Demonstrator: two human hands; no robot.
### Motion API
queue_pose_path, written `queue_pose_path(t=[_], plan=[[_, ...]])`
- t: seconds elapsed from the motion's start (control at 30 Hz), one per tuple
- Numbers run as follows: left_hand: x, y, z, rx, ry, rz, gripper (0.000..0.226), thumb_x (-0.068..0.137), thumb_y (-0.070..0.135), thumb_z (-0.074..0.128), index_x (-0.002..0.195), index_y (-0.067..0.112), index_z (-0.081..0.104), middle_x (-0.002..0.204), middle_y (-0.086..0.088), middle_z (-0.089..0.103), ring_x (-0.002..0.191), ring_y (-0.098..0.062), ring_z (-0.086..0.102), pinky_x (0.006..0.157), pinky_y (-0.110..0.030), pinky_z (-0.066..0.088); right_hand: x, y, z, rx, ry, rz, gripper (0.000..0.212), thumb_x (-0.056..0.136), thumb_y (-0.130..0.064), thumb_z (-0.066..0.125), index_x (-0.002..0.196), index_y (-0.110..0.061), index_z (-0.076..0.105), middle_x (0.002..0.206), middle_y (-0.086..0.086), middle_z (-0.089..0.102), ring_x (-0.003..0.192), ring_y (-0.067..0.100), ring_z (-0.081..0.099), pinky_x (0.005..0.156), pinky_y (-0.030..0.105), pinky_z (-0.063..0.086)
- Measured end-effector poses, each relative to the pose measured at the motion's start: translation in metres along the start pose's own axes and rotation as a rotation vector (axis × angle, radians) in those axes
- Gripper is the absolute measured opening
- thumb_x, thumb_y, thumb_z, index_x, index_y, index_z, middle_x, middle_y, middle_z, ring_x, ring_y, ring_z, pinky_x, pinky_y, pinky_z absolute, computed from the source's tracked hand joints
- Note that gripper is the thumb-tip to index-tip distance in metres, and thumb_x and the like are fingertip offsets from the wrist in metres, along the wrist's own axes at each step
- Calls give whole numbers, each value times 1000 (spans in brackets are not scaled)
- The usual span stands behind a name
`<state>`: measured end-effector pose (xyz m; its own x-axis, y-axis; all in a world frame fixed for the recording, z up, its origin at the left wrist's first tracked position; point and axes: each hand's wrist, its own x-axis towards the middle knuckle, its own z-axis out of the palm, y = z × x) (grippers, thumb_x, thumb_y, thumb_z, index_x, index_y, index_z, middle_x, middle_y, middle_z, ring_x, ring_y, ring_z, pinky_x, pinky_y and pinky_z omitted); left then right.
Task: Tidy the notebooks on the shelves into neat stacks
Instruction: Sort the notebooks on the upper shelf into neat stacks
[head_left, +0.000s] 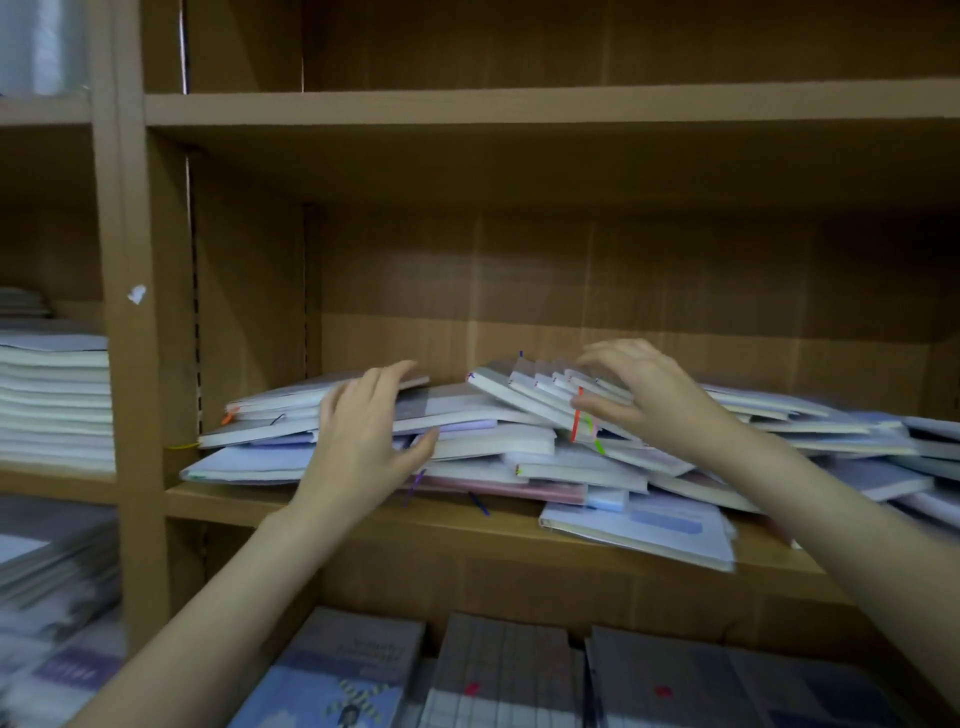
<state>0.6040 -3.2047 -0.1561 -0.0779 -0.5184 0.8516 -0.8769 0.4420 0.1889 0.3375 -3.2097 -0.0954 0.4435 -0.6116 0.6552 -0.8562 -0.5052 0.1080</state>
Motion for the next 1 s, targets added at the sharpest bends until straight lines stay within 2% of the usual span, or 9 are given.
queue_pose_path(t=[0.17,0.3,0.47,0.6,0.67,0.73,0.8,0.83,1.0], plan=[[-27,-52,-24,74,-137,-172,75,76,49,67,139,23,35,135,2,44,128,-18,37,108,-39,22,16,-46,23,38,-119,-178,49,86,-47,57,126,-19,54,145,-1,39,136,12,26,106,20,16],[-46,-91,-33,71,-180,-237,75,75,43,71,137,17,39,132,-2,48,126,-20,43,107,-45,32,32,-77,41,33,-196,-225,53,87,-46,57,130,-18,50,148,-1,35,139,12,22,105,15,10],[-63,-117,-26,121,-99,-102,55,73,21,78,120,7,54,112,-6,63,108,-28,58,96,-42,40,49,-96,55,-151,-279,-189,58,88,-48,56,137,-21,40,144,-4,41,138,19,27,111,25,4],[-65,-119,-20,192,-3,-22,36,69,13,80,100,11,63,93,-4,64,91,-28,63,85,-39,44,59,-105,62,-184,-273,-154,54,90,-51,50,132,-17,46,135,-4,51,129,14,41,115,33,-1],[-64,-118,-21,212,34,-12,30,69,6,79,93,13,64,89,-2,64,85,-26,63,81,-37,46,63,-113,69,-176,-267,-219,53,90,-49,52,131,-17,47,132,-3,53,126,12,44,116,34,-4],[-62,-115,-23,248,47,2,30,66,1,79,89,13,64,86,-2,63,79,-25,63,75,-36,48,62,-126,79,-128,-293,-298,55,88,-44,57,133,-16,45,137,0,48,128,14,41,116,33,12],[-58,-114,-25,271,36,9,31,62,-1,79,86,13,64,81,-2,62,73,-25,62,67,-34,49,61,-136,85,-96,-325,-308,55,87,-41,60,132,-14,43,138,3,44,127,18,39,104,36,34],[-56,-113,-26,275,26,9,31,61,-1,80,85,13,65,80,-3,62,71,-25,62,63,-34,50,61,-138,86,-102,-312,-312,52,89,-38,59,132,-14,42,139,2,43,128,19,39,99,36,39],[-55,-115,-31,272,8,24,30,60,-3,81,81,12,66,74,-3,62,64,-24,60,51,-31,46,50,-125,82,-113,-214,-303,50,95,-27,49,142,-24,32,145,-5,38,132,15,37,91,25,38]])
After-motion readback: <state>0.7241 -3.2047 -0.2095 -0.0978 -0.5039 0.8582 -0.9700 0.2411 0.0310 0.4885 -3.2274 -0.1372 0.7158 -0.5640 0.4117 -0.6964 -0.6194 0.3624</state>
